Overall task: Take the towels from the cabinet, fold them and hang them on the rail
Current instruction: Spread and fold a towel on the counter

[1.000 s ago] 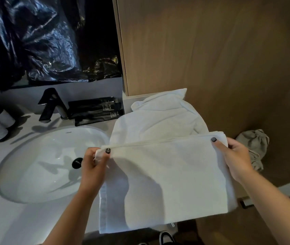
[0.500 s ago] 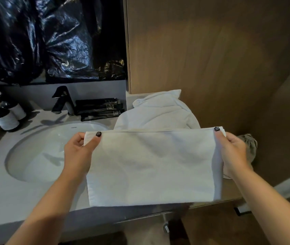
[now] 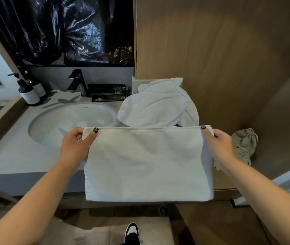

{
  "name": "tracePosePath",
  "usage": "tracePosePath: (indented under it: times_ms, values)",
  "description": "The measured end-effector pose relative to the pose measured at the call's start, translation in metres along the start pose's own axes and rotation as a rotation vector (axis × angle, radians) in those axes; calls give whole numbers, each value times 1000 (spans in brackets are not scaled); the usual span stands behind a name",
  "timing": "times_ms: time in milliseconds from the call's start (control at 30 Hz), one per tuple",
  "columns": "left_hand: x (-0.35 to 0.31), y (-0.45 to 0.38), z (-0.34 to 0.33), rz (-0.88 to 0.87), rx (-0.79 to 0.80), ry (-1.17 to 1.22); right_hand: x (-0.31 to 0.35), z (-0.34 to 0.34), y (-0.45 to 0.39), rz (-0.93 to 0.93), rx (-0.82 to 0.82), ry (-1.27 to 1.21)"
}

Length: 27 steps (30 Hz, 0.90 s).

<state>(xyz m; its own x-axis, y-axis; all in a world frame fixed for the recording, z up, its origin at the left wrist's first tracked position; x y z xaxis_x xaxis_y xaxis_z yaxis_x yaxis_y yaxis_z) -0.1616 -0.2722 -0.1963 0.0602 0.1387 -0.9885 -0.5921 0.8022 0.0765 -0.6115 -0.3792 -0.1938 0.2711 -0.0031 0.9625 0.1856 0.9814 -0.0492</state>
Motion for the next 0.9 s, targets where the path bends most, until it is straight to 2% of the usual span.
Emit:
tracePosePath:
  times_ms: [233, 500, 600, 700, 733, 800, 833, 900]
  values:
    - [28, -37, -1, 64, -12, -21, 3, -33, -30, 134, 35, 370]
    - [50, -128, -23, 45, -72, -88, 8, -86, -111, 164, 23, 435]
    - [76, -151, -32, 86, -84, -225, -20, -106, -132, 98, 25, 511]
    - [93, -161, -40, 81, -69, -531, -44, -114, -136, 14, -63, 641]
    - [90, -160, -45, 28, -68, -611, -43, -114, -132, 32, -124, 701]
    - [71, -148, -61, -214, -71, -704, -29, -128, -113, 177, -183, 762]
    - [59, -135, -74, -361, -64, -739, -17, -145, -99, 317, -143, 748]
    - [49, -102, -108, -564, 55, -812, -5, -194, -61, 582, 78, 688]
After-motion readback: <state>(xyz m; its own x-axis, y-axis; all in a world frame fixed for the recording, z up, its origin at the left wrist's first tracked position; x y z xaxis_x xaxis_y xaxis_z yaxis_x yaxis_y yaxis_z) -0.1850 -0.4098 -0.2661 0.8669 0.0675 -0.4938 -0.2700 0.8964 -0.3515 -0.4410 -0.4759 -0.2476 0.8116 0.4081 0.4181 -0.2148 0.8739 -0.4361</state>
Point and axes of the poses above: each hand's wrist, its own y-axis away from the middle knuckle, its own z-axis out of the back of the hand, x = y × z, the point moved 10 cm from there along -y, towards the middle knuckle
